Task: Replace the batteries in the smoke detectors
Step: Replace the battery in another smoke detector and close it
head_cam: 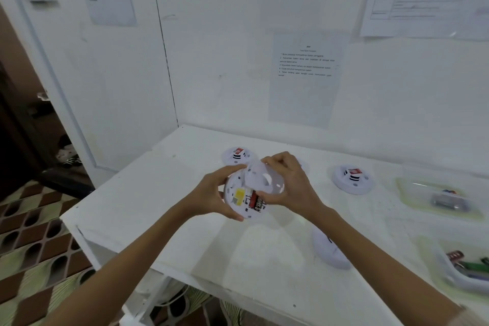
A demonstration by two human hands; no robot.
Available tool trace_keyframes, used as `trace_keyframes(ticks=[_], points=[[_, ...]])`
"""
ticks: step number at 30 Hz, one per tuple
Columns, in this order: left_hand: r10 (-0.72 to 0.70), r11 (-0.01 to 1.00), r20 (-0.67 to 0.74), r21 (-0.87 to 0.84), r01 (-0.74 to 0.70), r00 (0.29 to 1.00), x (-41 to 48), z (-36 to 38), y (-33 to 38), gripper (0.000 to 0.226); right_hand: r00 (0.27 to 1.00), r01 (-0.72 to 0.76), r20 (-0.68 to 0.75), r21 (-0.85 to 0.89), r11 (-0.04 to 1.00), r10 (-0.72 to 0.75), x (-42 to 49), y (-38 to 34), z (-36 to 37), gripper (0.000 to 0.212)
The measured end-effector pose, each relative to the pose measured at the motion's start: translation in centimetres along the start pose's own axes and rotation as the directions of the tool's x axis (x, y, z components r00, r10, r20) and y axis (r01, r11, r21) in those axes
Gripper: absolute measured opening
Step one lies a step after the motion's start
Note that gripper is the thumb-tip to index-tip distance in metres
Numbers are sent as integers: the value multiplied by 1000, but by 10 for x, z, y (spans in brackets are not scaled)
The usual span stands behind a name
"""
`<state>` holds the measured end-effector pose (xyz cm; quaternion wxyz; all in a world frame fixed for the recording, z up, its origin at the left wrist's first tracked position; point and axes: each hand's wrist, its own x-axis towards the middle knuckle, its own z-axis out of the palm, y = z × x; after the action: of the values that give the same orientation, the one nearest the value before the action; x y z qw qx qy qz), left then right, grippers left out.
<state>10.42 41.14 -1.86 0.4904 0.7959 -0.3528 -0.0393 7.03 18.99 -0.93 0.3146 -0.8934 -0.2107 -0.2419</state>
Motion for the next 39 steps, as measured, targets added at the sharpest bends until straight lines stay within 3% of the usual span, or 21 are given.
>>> trace_keyframes(ticks=[3, 7, 14, 20, 23, 25, 29, 31, 39], points=[[-21, 1000, -42, -10, 20, 999, -6, -16, -2, 94, 980, -192, -43, 48, 980, 194, -1, 9, 7, 65], [-64, 998, -70, -33, 62, 996, -17, -30, -4, 92, 931, -353, 98, 4, 936, 350, -15, 19, 25, 57], [-115, 992, -85, -54, 111, 990, -32, -28, -8, 94, 872, -338, 325, -143, 930, 366, -42, 22, 60, 63], [-105, 994, -75, -50, 101, 992, -29, -20, -7, 98, 847, -297, 383, -234, 926, 368, -48, 24, 62, 67], [-98, 994, -64, -60, 94, 993, -23, -20, -5, 93, 890, -313, 319, -92, 945, 326, -44, 17, 53, 57], [-94, 994, -65, -62, 90, 993, -19, -19, -4, 92, 914, -370, 231, 143, 918, 333, -37, 7, 43, 41], [-64, 995, -51, -81, 60, 997, -7, -12, 0, 97, 843, -526, 297, 631, 569, 450, -24, -19, 16, 35], [-48, 993, -45, -108, 43, 998, 1, -8, 4, 99, 837, -519, 289, 688, 506, 465, -22, -25, 7, 42], [34, 995, 123, -96, -22, 992, 56, 37, 28, 106, 782, -448, 74, 757, 475, 619, -44, -6, -43, 50]])
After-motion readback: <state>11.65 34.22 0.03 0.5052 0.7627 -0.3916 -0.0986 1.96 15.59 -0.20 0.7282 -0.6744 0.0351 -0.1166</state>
